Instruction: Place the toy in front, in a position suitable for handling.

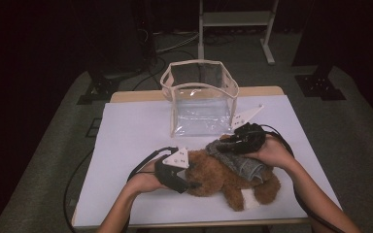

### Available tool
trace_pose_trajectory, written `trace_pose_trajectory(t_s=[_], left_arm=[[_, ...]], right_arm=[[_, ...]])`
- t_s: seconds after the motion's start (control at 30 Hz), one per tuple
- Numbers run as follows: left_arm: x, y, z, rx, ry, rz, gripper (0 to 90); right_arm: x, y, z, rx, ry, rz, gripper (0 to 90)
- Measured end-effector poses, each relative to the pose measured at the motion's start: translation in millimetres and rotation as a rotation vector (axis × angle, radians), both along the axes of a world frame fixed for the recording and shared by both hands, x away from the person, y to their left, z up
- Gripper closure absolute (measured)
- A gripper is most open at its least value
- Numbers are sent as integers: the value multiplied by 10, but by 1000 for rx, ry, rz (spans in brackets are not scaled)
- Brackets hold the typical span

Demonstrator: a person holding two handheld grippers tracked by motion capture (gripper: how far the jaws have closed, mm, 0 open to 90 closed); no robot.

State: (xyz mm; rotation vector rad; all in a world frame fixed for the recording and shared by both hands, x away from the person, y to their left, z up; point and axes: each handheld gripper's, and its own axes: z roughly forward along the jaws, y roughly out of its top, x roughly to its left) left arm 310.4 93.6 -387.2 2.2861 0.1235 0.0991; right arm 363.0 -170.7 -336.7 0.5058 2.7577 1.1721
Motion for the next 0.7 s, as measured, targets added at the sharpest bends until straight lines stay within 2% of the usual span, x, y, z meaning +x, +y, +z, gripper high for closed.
trace_pose_trajectory(t_s=[0.1,0.27,0.43,0.57,0.7], left_arm=[[34,20,57,-15,-6,21,359],[44,-14,119,-45,-17,27,344],[-17,-101,47,-12,-11,3,365],[-53,-104,46,16,-20,-16,365],[-62,-90,46,26,-22,-30,365]], right_arm=[[-40,1,-53,-4,28,17,746],[-185,101,-132,-26,24,63,747],[-281,104,-127,-28,4,91,746],[-252,53,-56,-25,-22,74,746],[-130,-129,57,9,-43,9,745]])
